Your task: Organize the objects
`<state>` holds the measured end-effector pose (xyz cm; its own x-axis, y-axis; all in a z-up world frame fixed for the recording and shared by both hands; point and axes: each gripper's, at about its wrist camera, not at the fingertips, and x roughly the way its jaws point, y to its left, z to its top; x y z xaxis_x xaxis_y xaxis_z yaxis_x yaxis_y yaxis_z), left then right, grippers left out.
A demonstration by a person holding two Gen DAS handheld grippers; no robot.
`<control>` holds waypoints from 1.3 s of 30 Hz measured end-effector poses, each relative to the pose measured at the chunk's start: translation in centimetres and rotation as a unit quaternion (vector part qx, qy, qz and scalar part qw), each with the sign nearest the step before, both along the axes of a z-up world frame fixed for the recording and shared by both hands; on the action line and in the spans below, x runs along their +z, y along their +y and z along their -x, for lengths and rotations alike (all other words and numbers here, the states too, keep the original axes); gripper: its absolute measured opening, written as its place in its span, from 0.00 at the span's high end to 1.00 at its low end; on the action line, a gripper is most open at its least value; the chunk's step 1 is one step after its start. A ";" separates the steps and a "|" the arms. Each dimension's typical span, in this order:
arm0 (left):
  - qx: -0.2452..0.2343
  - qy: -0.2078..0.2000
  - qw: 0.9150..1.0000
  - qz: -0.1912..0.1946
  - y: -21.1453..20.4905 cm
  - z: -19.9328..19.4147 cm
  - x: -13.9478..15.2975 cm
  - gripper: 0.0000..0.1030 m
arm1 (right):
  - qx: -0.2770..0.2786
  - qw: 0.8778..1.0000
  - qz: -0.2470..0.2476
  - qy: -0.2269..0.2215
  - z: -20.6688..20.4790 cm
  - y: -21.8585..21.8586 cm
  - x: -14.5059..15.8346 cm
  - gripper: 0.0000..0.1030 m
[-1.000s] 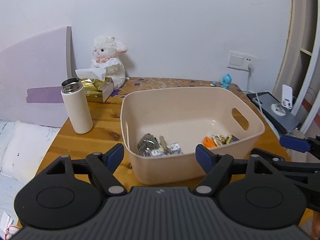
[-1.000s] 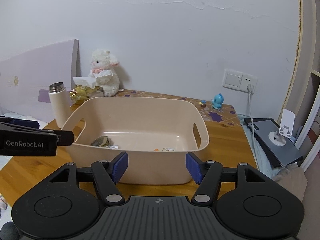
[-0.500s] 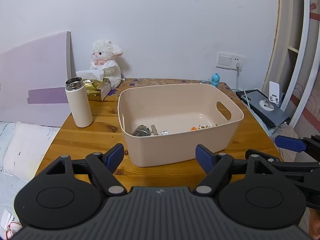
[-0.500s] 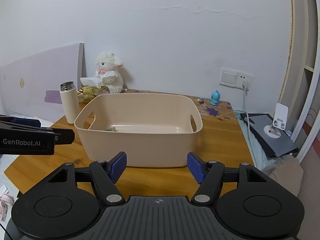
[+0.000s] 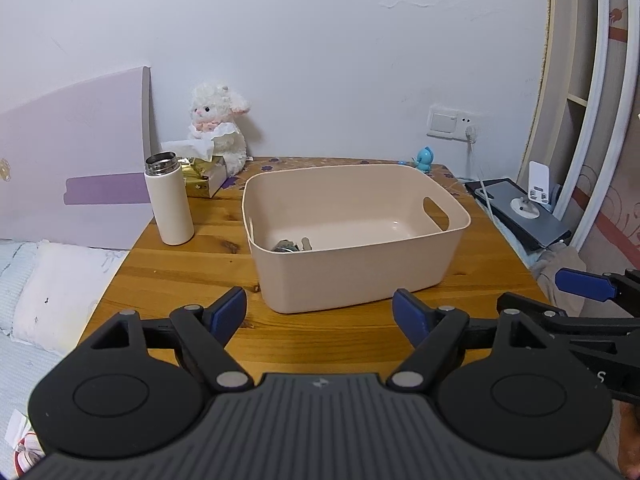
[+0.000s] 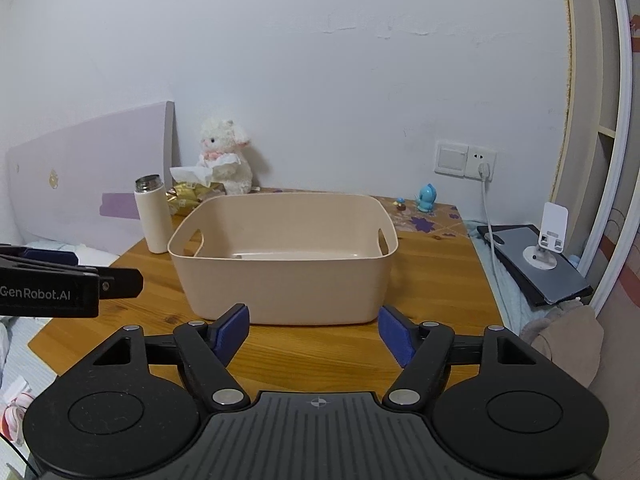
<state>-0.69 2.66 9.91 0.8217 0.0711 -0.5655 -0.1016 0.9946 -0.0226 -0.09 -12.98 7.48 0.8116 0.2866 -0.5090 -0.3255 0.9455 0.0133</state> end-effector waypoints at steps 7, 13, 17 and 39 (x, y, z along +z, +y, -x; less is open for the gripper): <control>0.007 -0.005 1.000 0.002 0.5 2.1 0.3 0.11 | 0.000 1.000 -0.003 -0.003 1.2 -0.2 0.5 0.26; -0.001 0.003 1.000 -0.002 0.6 2.8 0.1 0.10 | -0.004 1.000 -0.009 0.010 1.7 0.0 0.4 0.23; -0.007 0.008 1.000 -0.005 0.4 3.2 0.1 0.10 | -0.007 1.000 -0.010 0.016 1.8 0.2 0.2 0.18; -0.012 0.009 1.000 -0.004 1.3 3.3 -0.2 0.06 | -0.025 0.999 -0.001 0.031 1.3 0.6 -0.2 0.06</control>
